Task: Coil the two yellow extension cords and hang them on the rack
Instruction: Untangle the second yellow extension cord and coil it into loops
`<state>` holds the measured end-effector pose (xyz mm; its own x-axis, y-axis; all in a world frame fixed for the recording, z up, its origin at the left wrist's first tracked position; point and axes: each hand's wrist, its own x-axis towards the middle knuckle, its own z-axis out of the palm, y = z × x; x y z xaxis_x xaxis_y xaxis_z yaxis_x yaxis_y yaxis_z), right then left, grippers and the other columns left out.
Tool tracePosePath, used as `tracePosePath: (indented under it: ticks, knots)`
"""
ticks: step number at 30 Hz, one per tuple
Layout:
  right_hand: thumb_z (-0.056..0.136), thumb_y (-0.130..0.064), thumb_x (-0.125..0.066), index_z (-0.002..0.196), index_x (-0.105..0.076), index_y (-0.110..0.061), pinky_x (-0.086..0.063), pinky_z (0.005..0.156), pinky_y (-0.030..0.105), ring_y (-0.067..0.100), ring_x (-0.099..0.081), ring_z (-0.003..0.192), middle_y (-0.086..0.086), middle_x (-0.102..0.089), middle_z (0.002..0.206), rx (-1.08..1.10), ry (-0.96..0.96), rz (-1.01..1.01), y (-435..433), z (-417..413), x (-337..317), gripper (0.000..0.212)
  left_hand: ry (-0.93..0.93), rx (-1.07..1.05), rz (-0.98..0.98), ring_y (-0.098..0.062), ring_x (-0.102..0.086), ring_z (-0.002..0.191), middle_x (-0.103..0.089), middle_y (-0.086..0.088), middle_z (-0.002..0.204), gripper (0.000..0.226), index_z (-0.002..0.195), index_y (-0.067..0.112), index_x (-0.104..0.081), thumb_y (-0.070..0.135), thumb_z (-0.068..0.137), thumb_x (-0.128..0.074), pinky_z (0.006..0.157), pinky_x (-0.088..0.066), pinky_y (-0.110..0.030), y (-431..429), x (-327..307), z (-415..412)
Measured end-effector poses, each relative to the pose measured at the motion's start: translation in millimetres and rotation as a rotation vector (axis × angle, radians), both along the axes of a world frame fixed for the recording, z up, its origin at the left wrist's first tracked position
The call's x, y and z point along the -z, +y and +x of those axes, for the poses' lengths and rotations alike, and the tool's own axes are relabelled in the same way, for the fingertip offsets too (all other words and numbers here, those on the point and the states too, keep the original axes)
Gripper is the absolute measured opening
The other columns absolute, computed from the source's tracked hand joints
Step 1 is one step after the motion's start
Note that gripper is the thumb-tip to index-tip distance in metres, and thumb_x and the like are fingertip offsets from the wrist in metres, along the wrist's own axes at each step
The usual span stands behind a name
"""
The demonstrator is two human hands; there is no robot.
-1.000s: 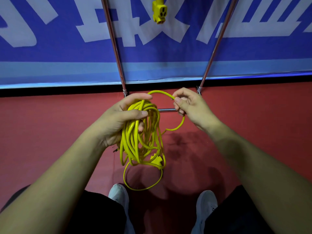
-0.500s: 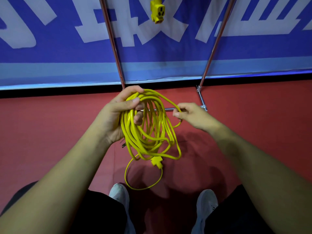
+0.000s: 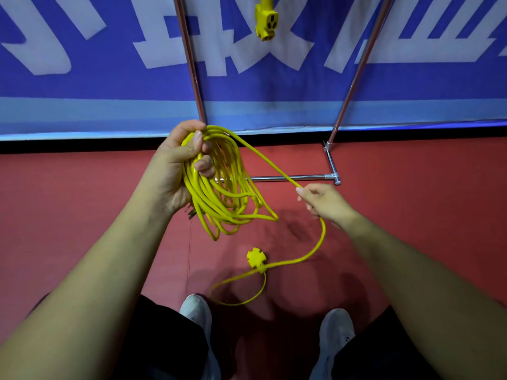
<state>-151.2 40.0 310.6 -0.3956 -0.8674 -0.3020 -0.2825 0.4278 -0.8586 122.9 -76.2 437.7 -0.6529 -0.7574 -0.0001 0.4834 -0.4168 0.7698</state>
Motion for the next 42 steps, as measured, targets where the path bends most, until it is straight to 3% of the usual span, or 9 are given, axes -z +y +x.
tracePosePath:
  ticks: [6, 11, 17, 20, 24, 27, 32, 37, 42]
  knots:
    - [0.101, -0.015, -0.044, 0.093, -0.067, -0.008, -0.030, 0.045, 0.012, -0.001, -0.041, 0.046, -0.006, -0.047, 0.063, -0.131, 0.222, 0.109, -2.1, 27.6, -15.6, 0.025, -0.144, -0.187, -0.114, -0.012, -0.040, 0.043, -0.048, -0.005, 0.068, 0.013, 0.094, 0.014, -0.054, 0.003, 0.094, -0.049, 0.047, -0.036, -0.021, -2.4, 2.3, -1.4]
    - [0.098, -0.014, -0.048, 0.095, -0.048, -0.012, -0.033, 0.047, 0.024, 0.009, -0.045, 0.050, 0.005, -0.055, 0.068, -0.108, 0.202, 0.024, -3.3, 53.2, -37.6, 0.003, -0.229, -0.171, -0.182, -0.015, -0.042, 0.044, -0.046, -0.007, 0.070, 0.012, 0.095, 0.015, -0.055, 0.004, 0.094, -0.051, 0.047, -0.038, -0.021, -4.1, 1.3, 2.7]
    - [0.087, -0.001, -0.064, 0.113, -0.049, -0.009, -0.055, 0.065, 0.036, 0.023, -0.063, 0.061, 0.012, -0.064, 0.079, 0.118, -0.530, -0.066, 0.1, 48.4, -67.9, 0.031, -0.224, 0.229, -0.151, -0.012, -0.040, 0.037, -0.044, -0.006, 0.067, 0.028, 0.103, 0.017, -0.058, 0.011, 0.079, -0.071, 0.045, -0.035, -0.019, 4.3, -0.4, 4.3]
    - [0.077, -0.009, -0.076, 0.123, -0.052, -0.017, -0.051, 0.084, 0.038, 0.024, -0.064, 0.087, 0.012, -0.063, 0.100, 0.072, -0.285, -0.200, -4.1, 42.1, -68.6, 0.052, -0.187, 0.413, -0.098, -0.009, -0.041, 0.035, -0.044, -0.005, 0.066, 0.040, 0.106, 0.017, -0.057, 0.019, 0.072, -0.078, 0.041, -0.035, -0.017, 9.6, 0.1, 0.7]
    - [0.073, -0.022, -0.082, 0.143, -0.034, -0.034, -0.034, 0.111, 0.021, 0.004, -0.042, 0.134, -0.002, -0.046, 0.143, -0.392, -0.058, -0.334, -0.8, 50.8, -86.1, 0.086, -0.280, 0.581, -0.144, -0.011, -0.040, 0.030, -0.044, -0.010, 0.060, 0.044, 0.115, 0.017, -0.052, -0.003, 0.079, -0.067, 0.038, -0.034, -0.017, 25.5, 1.2, -9.3]
    - [0.066, -0.025, -0.085, 0.137, -0.048, -0.024, -0.045, 0.099, 0.022, 0.002, -0.056, 0.116, -0.006, -0.060, 0.127, -0.469, 0.077, -0.288, 0.4, 72.1, -93.2, 0.079, -0.291, 0.645, -0.158, -0.009, -0.041, 0.028, -0.046, -0.005, 0.051, 0.049, 0.121, 0.018, -0.043, -0.011, 0.083, -0.051, 0.037, -0.033, -0.016, 37.5, 2.8, -16.9]
    - [0.067, -0.023, -0.070, 0.094, -0.066, -0.022, -0.051, 0.069, 0.038, 0.008, -0.058, 0.070, 0.004, -0.068, 0.078, -0.318, 0.172, -0.292, -2.6, 70.5, -87.9, 0.027, -0.245, 0.551, -0.028, -0.006, -0.036, 0.029, -0.030, -0.005, 0.060, 0.064, 0.126, 0.025, -0.050, -0.003, 0.071, -0.066, 0.039, -0.035, -0.015, 43.2, 4.0, -20.3]
    - [0.075, -0.014, -0.070, 0.081, -0.064, -0.023, -0.043, 0.062, 0.024, 0.007, -0.053, 0.064, 0.003, -0.063, 0.070, -0.347, 0.335, -0.285, 2.4, 46.6, -101.8, 0.013, -0.284, 0.385, 0.016, -0.006, -0.036, 0.028, -0.032, -0.005, 0.059, 0.060, 0.117, 0.018, -0.053, -0.002, 0.063, -0.066, 0.036, -0.034, -0.014, 41.6, 5.7, -24.1]
    - [0.074, -0.010, -0.074, 0.096, -0.063, -0.007, -0.057, 0.073, 0.049, 0.029, -0.069, 0.075, 0.020, -0.069, 0.081, -0.373, 0.068, -0.139, 6.9, 29.0, -92.7, 0.025, -0.293, 0.294, 0.027, -0.008, -0.034, 0.028, -0.035, -0.001, 0.053, 0.057, 0.113, 0.014, -0.048, 0.003, 0.059, -0.065, 0.037, -0.031, -0.012, 37.4, 8.8, -24.0]
